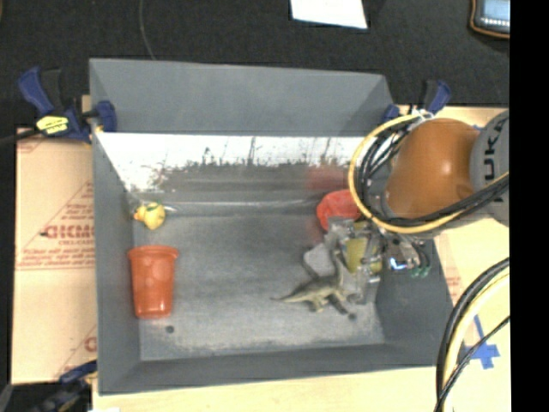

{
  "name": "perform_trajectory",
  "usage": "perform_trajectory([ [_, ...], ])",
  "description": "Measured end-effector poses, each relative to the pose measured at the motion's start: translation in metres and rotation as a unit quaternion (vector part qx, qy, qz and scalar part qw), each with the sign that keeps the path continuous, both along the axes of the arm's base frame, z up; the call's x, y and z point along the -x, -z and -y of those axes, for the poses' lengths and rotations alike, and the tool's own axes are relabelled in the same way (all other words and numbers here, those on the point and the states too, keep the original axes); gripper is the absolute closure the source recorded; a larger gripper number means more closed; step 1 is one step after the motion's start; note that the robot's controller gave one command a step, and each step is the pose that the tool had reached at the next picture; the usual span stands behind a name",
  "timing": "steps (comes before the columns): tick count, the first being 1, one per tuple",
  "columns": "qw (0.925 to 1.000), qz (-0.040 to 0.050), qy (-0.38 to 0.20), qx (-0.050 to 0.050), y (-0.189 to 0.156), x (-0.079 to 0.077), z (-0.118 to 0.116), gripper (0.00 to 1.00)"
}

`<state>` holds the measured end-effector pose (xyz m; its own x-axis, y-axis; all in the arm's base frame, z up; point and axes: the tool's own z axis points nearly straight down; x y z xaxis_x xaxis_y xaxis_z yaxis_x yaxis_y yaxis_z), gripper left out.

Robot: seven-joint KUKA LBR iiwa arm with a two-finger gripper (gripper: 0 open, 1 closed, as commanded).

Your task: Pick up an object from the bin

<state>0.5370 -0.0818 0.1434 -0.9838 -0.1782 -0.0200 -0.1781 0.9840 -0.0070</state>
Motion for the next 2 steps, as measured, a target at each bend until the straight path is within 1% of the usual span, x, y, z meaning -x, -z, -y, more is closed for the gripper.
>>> perform_trajectory([
  [1,0.9995,-0.0085,0.032,-0.002,0.043,0.018,0.003,0.00],
  [2,0.9996,0.0052,-0.026,0.000,0.071,0.012,0.014,0.00],
])
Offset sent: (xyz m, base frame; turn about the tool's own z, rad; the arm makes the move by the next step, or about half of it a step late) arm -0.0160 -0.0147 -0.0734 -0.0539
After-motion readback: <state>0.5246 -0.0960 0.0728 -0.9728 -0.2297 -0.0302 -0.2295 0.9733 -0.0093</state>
